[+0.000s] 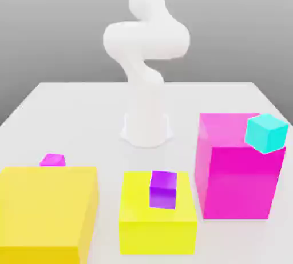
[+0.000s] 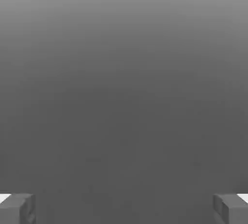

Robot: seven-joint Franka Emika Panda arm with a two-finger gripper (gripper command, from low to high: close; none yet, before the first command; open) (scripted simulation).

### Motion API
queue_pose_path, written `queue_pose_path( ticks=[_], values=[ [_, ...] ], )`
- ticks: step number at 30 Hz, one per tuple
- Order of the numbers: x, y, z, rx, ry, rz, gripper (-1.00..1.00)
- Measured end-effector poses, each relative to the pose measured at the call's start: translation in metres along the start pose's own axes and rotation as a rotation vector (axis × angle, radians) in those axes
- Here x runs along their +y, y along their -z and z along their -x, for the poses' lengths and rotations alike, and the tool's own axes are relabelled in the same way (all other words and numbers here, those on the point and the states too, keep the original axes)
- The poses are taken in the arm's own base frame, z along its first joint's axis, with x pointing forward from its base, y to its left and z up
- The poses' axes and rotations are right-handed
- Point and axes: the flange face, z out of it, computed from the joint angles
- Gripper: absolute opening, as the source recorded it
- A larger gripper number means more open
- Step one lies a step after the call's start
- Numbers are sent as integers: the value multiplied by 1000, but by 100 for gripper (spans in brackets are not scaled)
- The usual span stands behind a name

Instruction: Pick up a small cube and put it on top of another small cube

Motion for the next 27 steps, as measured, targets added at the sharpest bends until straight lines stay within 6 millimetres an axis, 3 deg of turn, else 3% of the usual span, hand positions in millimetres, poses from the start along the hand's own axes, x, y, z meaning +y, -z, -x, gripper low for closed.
queue_pose_path(
  ticks=[3,6,9,13,18,23,25,27],
  values=[
    [56,-64,-19,-51,-20,80,0],
    [116,-117,-24,-104,-36,155,0],
    [177,-163,-18,-159,-49,228,0],
    [261,-208,5,-237,-65,321,0],
    [359,-239,53,-338,-84,427,0],
    [443,-242,115,-438,-104,521,0],
    [465,-240,134,-467,-114,545,0],
    [472,-240,137,-479,-117,551,0]
  ],
)
